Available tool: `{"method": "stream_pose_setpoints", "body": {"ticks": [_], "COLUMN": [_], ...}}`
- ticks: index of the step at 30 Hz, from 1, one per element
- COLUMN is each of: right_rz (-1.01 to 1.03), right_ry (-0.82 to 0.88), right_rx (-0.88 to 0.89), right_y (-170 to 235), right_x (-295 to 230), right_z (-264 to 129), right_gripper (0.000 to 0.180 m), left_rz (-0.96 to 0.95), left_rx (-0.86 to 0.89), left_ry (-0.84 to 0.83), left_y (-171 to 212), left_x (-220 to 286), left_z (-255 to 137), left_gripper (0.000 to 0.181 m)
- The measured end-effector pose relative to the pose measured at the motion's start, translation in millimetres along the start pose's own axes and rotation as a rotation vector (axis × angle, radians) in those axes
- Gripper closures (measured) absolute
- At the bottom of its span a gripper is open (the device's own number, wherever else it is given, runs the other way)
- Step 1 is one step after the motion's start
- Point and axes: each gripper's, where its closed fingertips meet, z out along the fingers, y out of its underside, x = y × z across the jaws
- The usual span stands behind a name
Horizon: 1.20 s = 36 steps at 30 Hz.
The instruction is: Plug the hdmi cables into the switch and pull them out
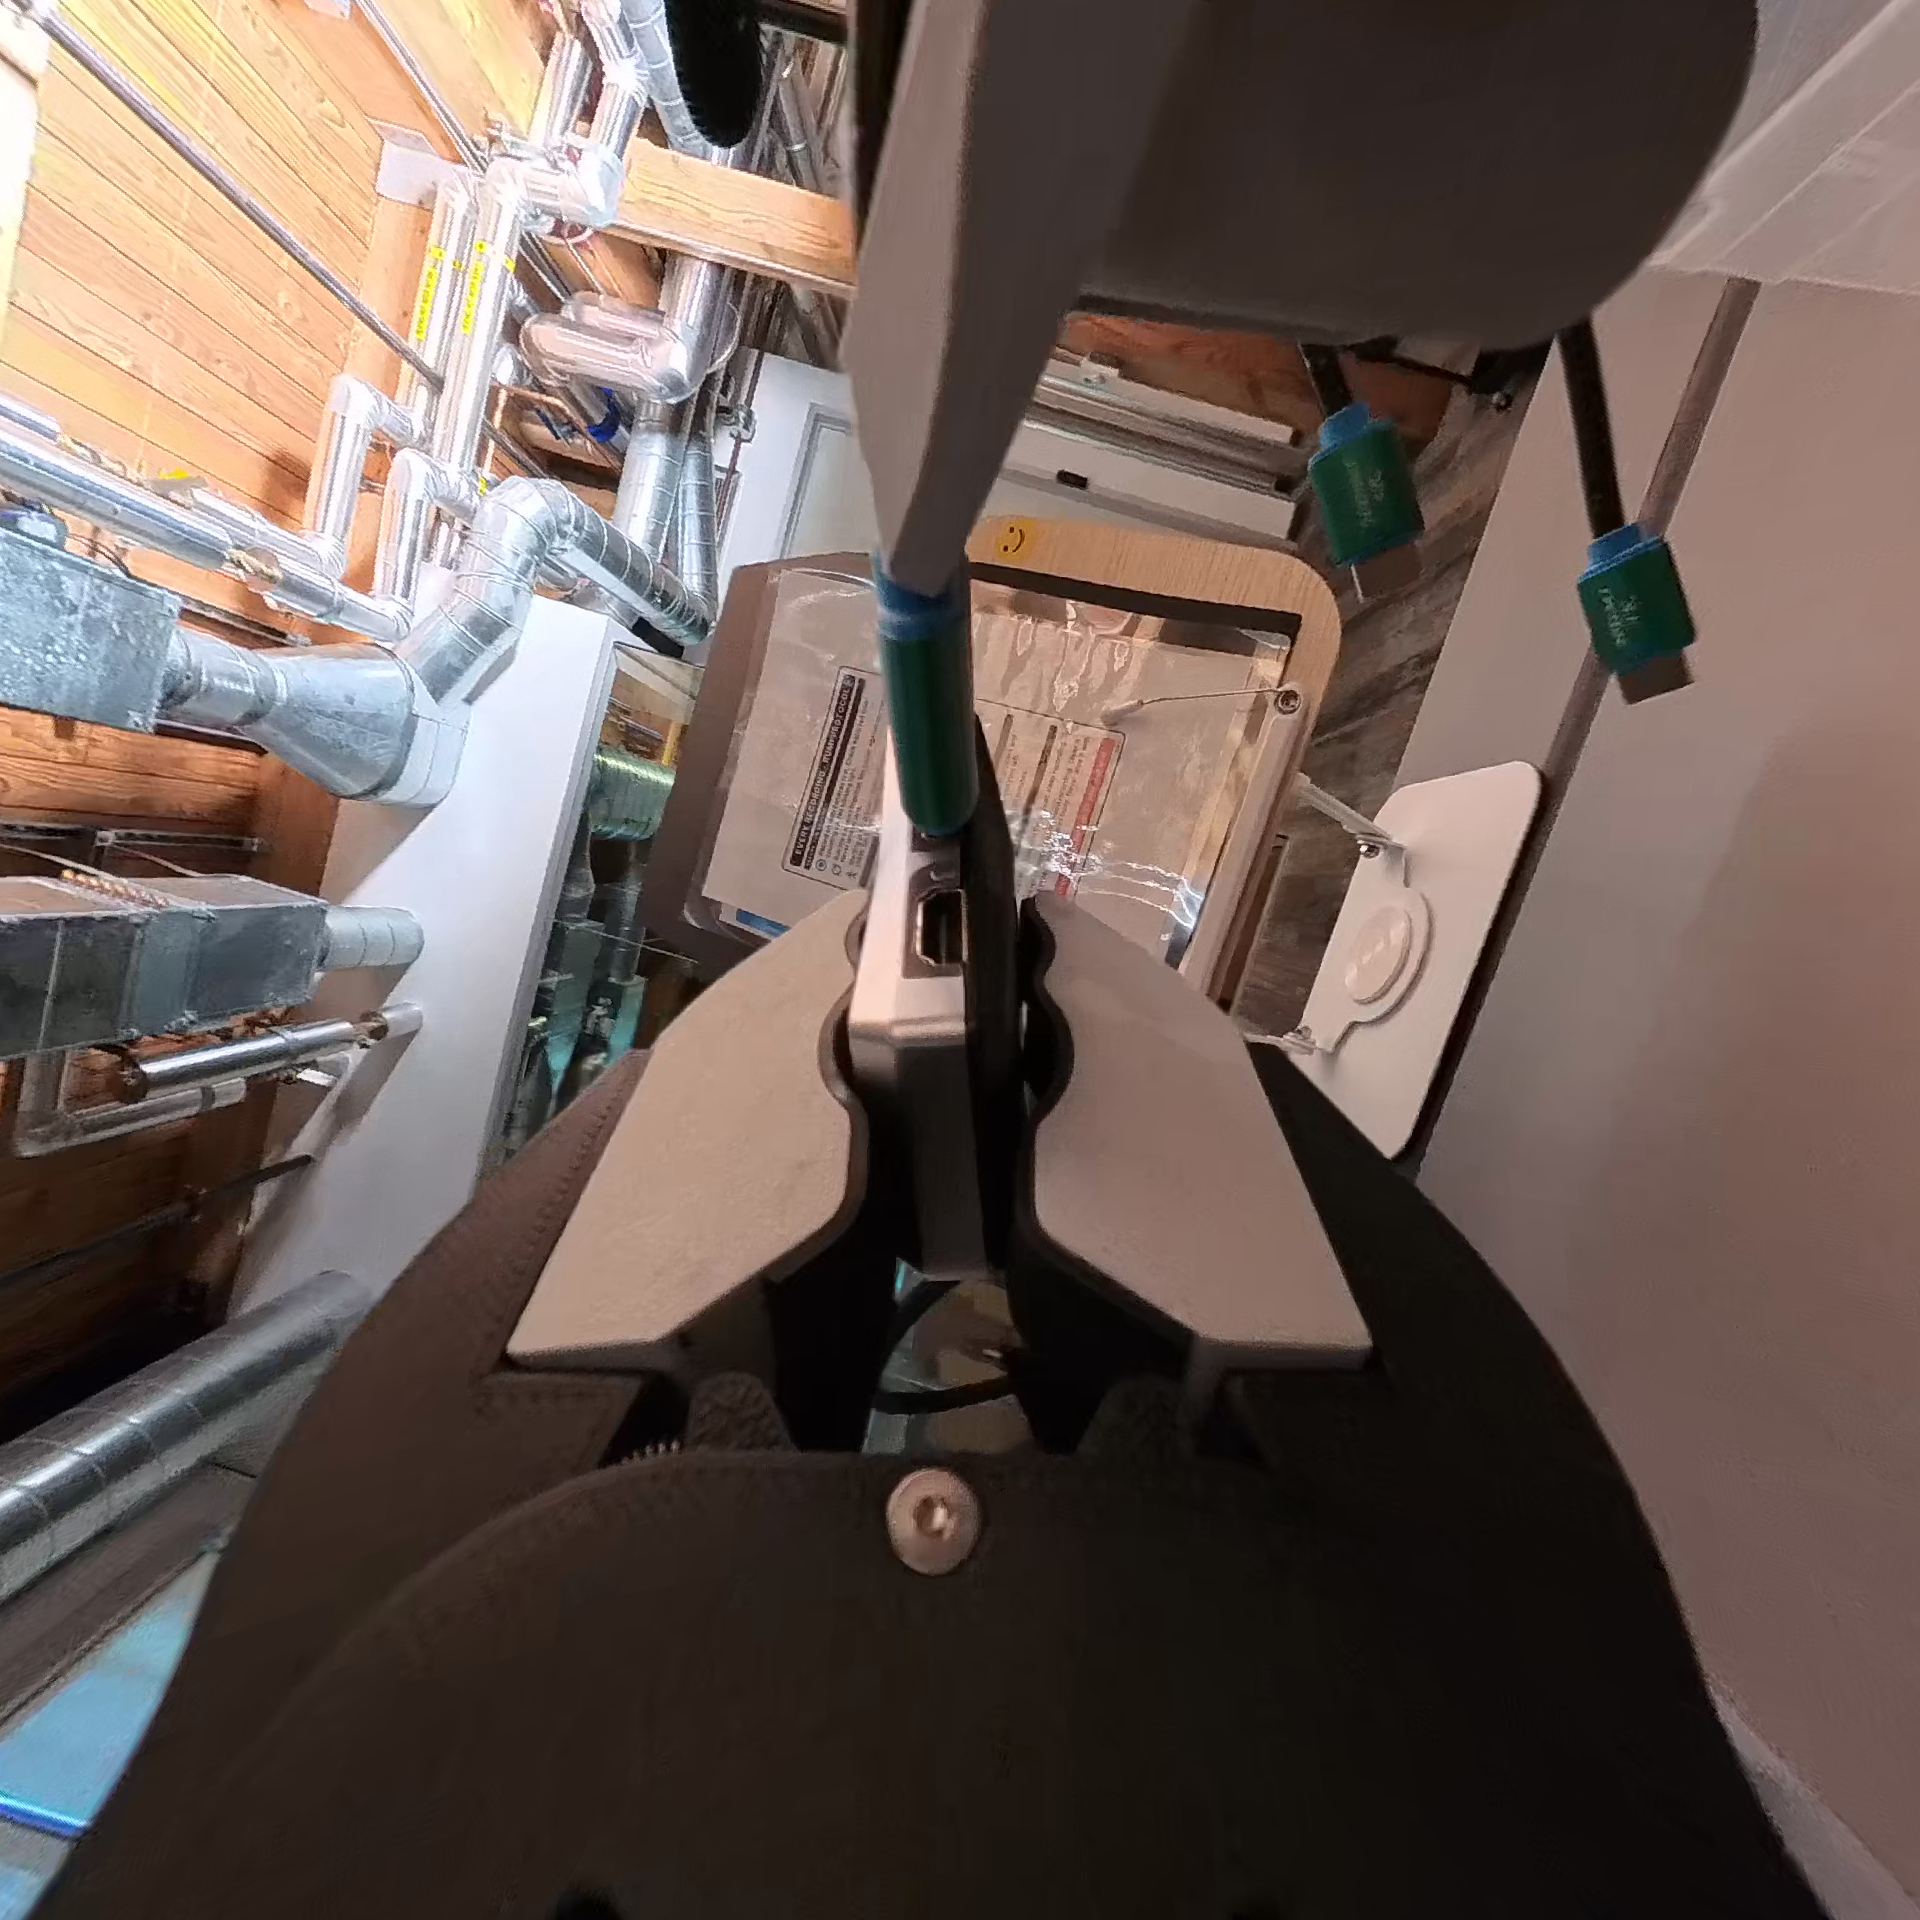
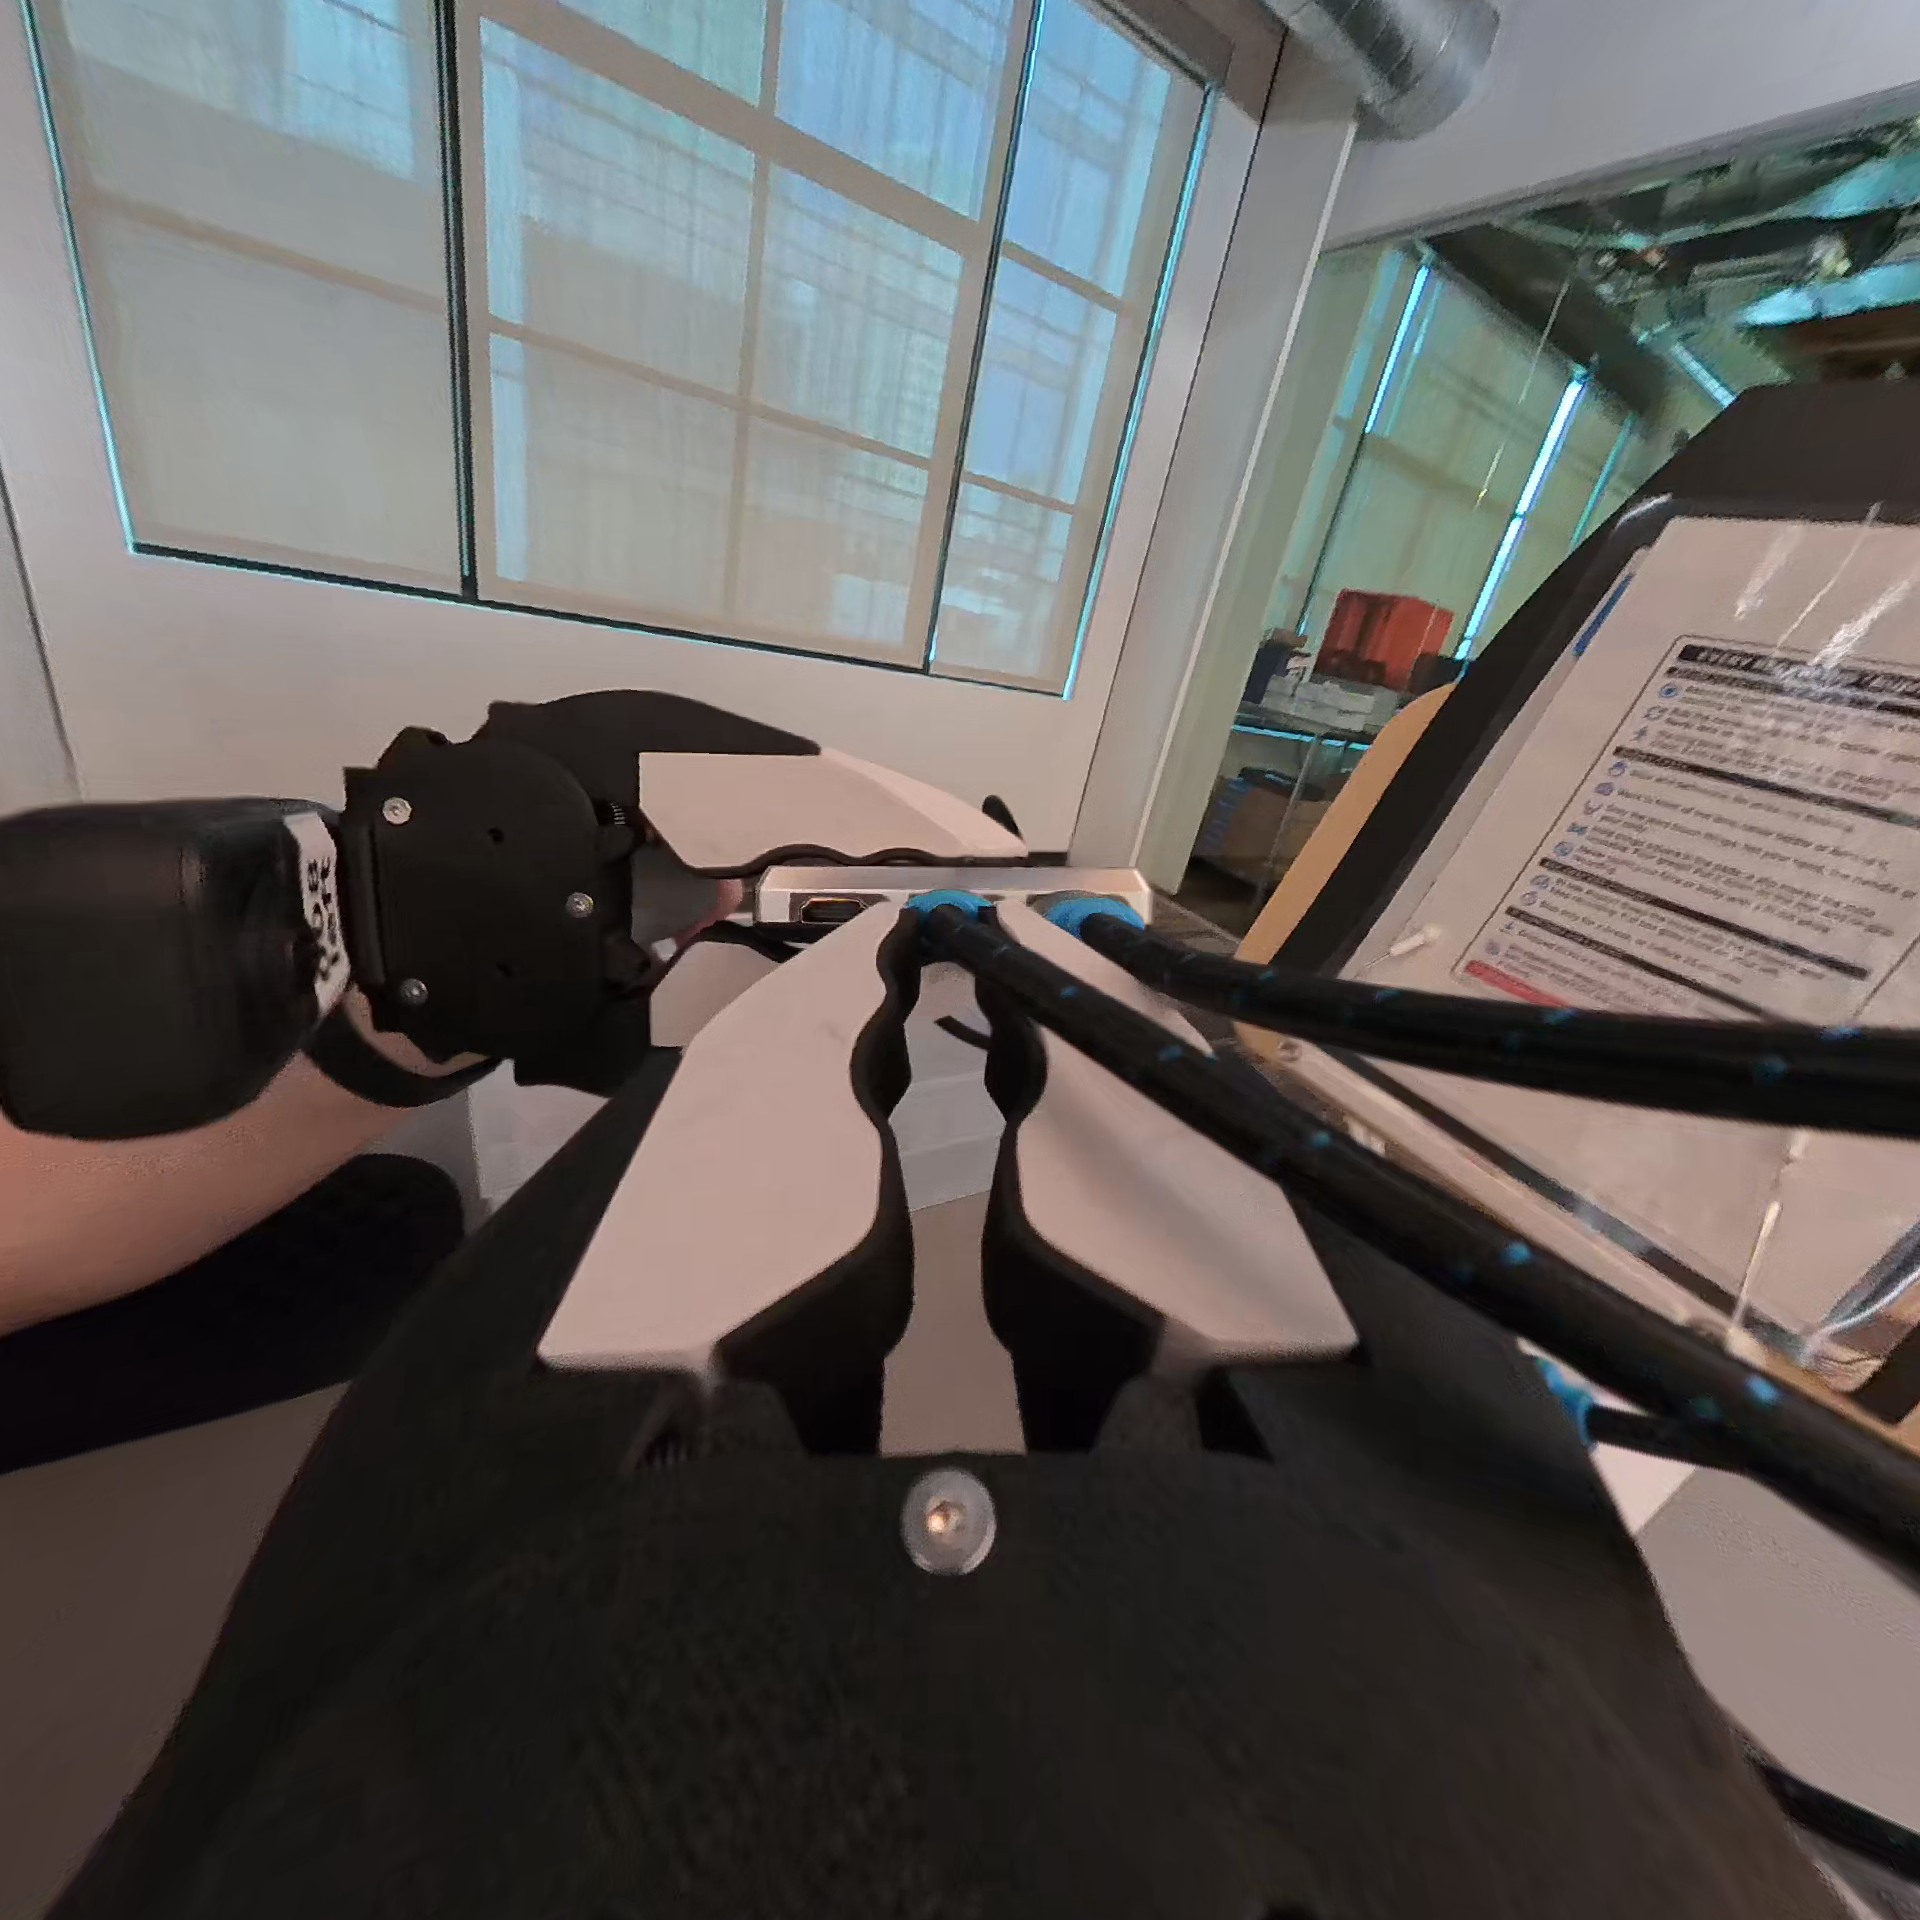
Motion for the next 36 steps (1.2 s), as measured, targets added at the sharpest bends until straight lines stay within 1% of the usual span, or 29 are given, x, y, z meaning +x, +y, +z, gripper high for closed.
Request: {"method": "stream_pose_setpoints", "body": {"ticks": [3, 6, 7, 10, 13, 14, 17, 20, 23, 27, 31, 36], "right_rz": [-0.069, -0.066, -0.050, 0.086, 0.142, 0.130, 0.006, -0.029, 0.056, -0.025, -0.049, 0.025], "right_ry": [0.045, 0.047, 0.028, -0.062, -0.079, -0.064, 0.016, 0.059, 0.012, -0.015, -0.021, -0.017], "right_rx": [-0.001, -0.022, -0.017, 0.002, 0.010, 0.007, -0.022, -0.031, -0.020, -0.089, -0.068, -0.053], "right_y": [-2.6, -3.1, -3.3, -2.2, 1.4, 2.8, 3.8, 0.3, -1.3, 3.4, -2.8, -0.6], "right_x": [1.6, 2.1, 1.3, 0.1, 2.4, 3.4, 4.1, 3.2, 2.3, 1.2, 1.9, 3.8], "right_z": [-0.7, -1.9, -2.1, -2.0, -1.1, -0.6, 0.0, -0.9, -2.2, -1.5, -5.5, -4.8], "right_gripper": [0.169, 0.169, 0.170, 0.170, 0.170, 0.170, 0.170, 0.172, 0.173, 0.173, 0.172, 0.173], "left_rz": [-0.070, -0.054, -0.051, -0.024, -0.002, 0.001, -0.023, -0.040, -0.028, 0.007, 0.008, 0.014], "left_rx": [-0.014, -0.011, 0.000, 0.008, -0.011, -0.018, -0.019, -0.009, -0.004, -0.016, -0.018, -0.022], "left_ry": [0.019, 0.022, 0.022, 0.011, 0.004, 0.005, 0.028, 0.036, 0.029, 0.020, 0.007, 0.005], "left_y": [-0.8, -2.1, -2.5, -1.7, 1.5, 2.8, 4.2, 3.1, 2.3, 3.8, -2.6, -1.2], "left_x": [-0.9, 0.0, 0.0, -1.6, -1.4, -0.8, 1.7, 0.8, -1.1, 2.0, 2.4, 6.4], "left_z": [1.0, 1.5, 1.3, 0.5, 2.2, 2.9, 4.3, 3.7, 2.4, 2.0, 1.5, 3.4], "left_gripper": [0.158, 0.158, 0.158, 0.157, 0.158, 0.157, 0.157, 0.157, 0.158, 0.158, 0.158, 0.158]}}
